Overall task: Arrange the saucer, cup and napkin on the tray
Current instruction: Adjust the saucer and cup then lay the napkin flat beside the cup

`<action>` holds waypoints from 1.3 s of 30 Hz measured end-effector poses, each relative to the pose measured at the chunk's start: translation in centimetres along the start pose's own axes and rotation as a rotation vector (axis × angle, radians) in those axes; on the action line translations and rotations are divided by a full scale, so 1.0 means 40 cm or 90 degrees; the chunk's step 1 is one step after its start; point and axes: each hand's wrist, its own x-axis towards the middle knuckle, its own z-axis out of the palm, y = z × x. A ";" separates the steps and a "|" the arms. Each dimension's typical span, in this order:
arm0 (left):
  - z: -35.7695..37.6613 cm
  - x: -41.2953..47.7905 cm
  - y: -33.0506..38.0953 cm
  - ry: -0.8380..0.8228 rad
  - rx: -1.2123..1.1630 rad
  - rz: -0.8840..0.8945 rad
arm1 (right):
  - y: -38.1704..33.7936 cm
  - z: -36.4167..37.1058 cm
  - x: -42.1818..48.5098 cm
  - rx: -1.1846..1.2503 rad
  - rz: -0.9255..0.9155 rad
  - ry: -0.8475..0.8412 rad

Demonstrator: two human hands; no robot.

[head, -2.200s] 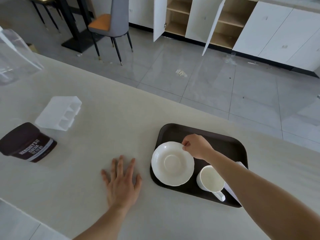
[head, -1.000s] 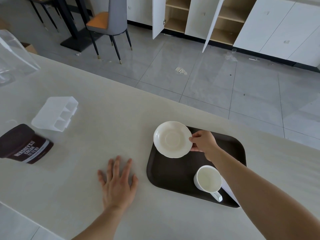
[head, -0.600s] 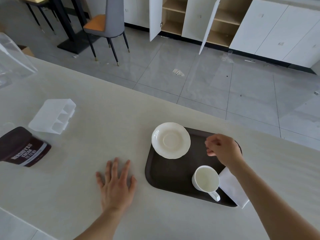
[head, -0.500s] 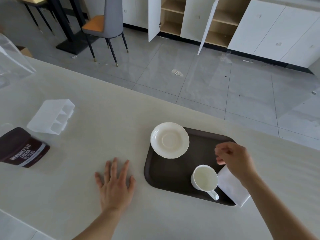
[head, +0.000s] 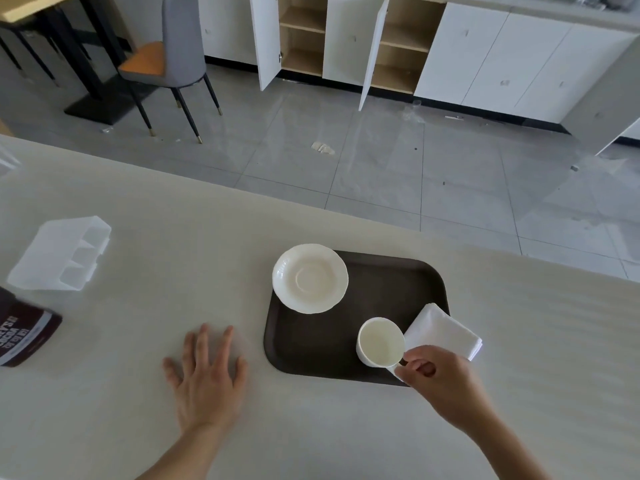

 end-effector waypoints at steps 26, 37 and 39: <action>-0.015 -0.001 0.009 -0.008 -0.005 -0.005 | -0.057 0.090 0.141 -0.064 -0.017 0.236; -0.017 -0.002 0.009 -0.022 -0.005 -0.006 | -0.093 0.102 0.202 -0.044 0.030 0.273; -0.019 -0.002 0.010 -0.021 -0.010 -0.004 | -0.094 0.106 0.202 -0.030 0.045 0.264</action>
